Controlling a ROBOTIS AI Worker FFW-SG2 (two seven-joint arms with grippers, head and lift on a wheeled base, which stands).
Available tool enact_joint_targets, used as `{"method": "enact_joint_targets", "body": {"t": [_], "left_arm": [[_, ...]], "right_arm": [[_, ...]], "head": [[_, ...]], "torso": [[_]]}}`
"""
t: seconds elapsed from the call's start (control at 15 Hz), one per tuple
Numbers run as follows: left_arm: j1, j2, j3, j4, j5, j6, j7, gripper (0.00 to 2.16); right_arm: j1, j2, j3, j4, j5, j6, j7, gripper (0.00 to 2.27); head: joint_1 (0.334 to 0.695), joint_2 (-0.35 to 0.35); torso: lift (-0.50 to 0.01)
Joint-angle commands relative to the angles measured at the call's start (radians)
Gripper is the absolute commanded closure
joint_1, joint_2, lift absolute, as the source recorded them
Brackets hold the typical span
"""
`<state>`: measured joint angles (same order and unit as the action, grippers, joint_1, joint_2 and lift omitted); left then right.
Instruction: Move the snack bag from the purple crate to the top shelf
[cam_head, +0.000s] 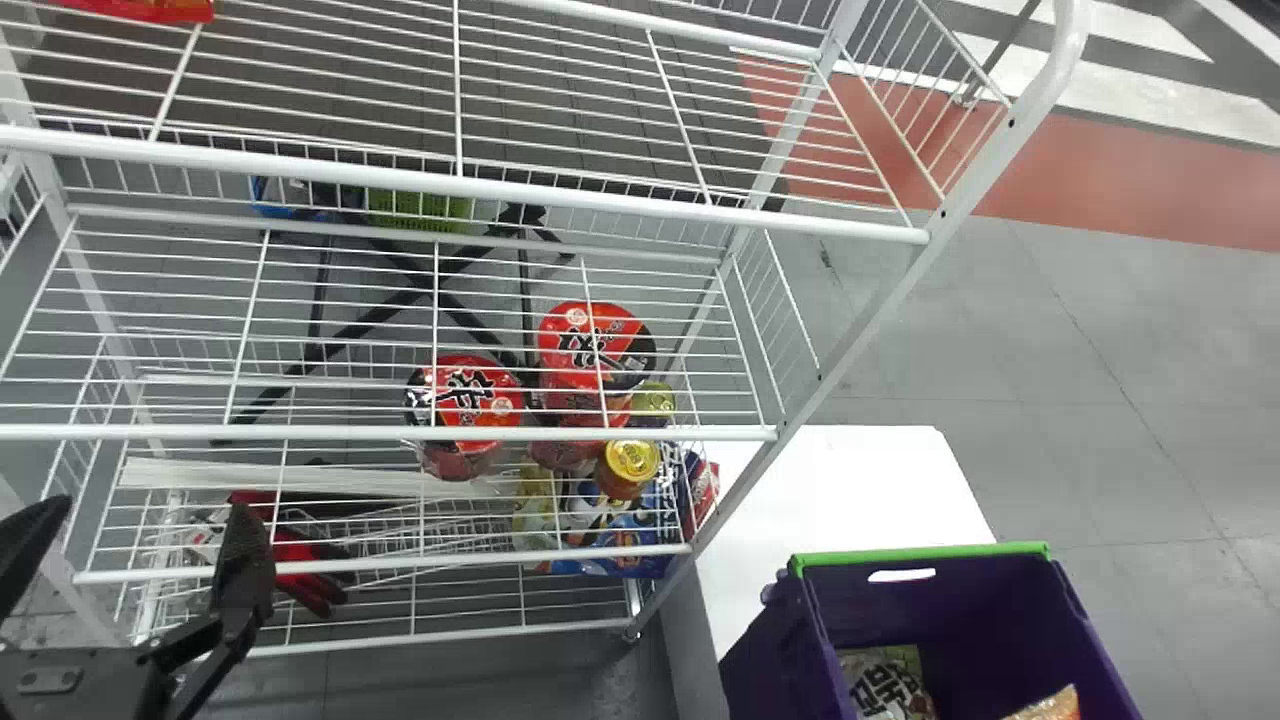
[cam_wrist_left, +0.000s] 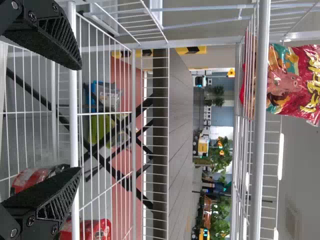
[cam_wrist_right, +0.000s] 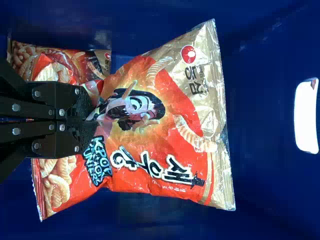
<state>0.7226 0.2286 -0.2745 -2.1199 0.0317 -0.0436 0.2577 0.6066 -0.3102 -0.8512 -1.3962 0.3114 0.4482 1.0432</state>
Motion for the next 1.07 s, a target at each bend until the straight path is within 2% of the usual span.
{"method": "enact_joint_targets", "body": {"t": [0.0,1.0], "left_arm": [[-0.002,0.0,0.0,0.0,-0.001,0.0,0.0,0.09],[0.006,-0.002,0.008,-0.031,-0.004,0.012,0.006,0.09]], "right_arm": [[-0.004,-0.001,0.001,-0.001,0.0,0.002,0.0,1.71],[-0.031,-0.007,-0.023,-0.058,0.0,0.07,0.035,1.71]], "head": [[0.695,-0.35],[0.695,-0.35]], "torso": [[-0.266],[-0.206]]}}
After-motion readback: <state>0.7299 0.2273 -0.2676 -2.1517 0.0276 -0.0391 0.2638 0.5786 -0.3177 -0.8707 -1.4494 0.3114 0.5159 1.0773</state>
